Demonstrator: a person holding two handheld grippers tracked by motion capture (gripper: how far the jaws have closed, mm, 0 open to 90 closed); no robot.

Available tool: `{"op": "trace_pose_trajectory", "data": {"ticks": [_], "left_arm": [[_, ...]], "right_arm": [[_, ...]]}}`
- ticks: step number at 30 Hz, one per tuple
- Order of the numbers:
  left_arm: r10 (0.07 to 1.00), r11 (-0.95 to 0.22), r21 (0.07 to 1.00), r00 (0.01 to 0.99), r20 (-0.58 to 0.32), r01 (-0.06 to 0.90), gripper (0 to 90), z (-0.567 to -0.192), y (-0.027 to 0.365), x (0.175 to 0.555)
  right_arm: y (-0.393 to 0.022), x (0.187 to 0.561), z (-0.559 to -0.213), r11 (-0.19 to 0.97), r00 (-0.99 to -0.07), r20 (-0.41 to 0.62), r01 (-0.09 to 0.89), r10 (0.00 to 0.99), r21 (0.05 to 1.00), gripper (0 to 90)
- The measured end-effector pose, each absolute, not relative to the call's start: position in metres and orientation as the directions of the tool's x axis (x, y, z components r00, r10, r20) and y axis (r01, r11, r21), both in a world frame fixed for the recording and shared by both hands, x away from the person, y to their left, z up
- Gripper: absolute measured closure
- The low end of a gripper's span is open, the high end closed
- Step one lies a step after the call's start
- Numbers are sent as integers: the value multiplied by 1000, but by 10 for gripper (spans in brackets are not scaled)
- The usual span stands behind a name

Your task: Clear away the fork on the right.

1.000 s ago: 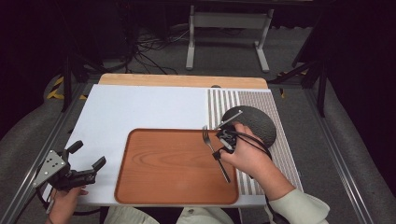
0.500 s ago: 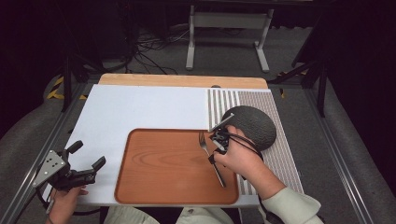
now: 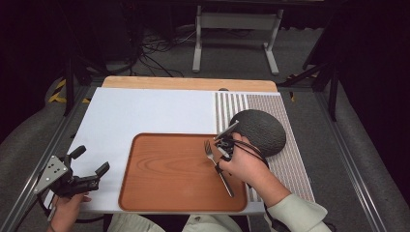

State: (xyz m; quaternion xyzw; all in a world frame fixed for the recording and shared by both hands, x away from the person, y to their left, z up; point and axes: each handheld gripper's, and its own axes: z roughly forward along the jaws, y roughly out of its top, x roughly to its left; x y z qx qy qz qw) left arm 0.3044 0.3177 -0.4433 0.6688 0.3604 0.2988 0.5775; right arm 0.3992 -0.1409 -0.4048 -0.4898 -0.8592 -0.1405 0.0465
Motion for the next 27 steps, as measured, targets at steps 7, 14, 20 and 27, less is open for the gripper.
{"op": "trace_pose_trajectory", "data": {"ticks": [7, 14, 20, 27], "left_arm": [[827, -73, 988, 562, -17, 137, 0, -443, 318, 304], [826, -75, 988, 563, -15, 137, 0, -443, 318, 304], [826, -75, 988, 563, -15, 136, 0, -443, 318, 304], [826, -74, 988, 563, -15, 135, 0, -443, 318, 304]], "right_arm": [[-141, 400, -411, 467, -497, 219, 866, 840, 178, 843], [-141, 399, -413, 461, -487, 218, 873, 846, 160, 843], [-140, 398, -412, 472, -500, 219, 865, 838, 172, 813], [-139, 396, -406, 495, -535, 212, 842, 817, 216, 732]]}}
